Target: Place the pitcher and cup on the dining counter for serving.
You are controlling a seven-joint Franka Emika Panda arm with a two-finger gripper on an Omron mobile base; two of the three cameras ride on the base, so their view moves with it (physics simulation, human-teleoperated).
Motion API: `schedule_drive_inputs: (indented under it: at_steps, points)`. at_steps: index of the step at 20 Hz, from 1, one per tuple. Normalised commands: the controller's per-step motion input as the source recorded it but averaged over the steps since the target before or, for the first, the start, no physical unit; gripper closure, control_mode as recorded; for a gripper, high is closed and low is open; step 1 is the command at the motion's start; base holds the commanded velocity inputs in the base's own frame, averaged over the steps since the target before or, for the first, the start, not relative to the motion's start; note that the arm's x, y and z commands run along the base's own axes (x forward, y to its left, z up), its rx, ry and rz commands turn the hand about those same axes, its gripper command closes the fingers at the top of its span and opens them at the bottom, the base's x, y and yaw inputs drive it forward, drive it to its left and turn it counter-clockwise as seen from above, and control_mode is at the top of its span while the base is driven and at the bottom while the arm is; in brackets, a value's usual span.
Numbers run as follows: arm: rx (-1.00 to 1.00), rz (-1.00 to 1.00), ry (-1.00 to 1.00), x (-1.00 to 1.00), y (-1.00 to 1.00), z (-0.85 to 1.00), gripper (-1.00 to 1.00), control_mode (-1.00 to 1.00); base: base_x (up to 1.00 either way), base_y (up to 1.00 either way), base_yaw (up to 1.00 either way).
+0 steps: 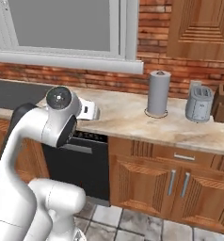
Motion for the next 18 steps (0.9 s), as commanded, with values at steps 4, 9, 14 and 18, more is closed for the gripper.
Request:
schedule_drive_inputs:
  at_steps: [4, 9, 14, 18]
  points:
    - [0.00, 0.00, 0.00, 0.00, 0.00, 0.00, 1.00, 1.00, -0.58, 0.87, 0.41]
    - [0.00, 0.00, 0.00, 0.00, 0.00, 0.00, 1.00, 1.00, -0.13, 0.79, 0.60]
    - [0.00, 0.00, 0.00, 0.00, 0.00, 0.00, 1.00, 1.00, 0.16, 0.34, 0.73]
    - [0.00, 0.00, 0.00, 0.00, 0.00, 0.00, 1.00, 1.00, 0.42, 0.05, 0.76]
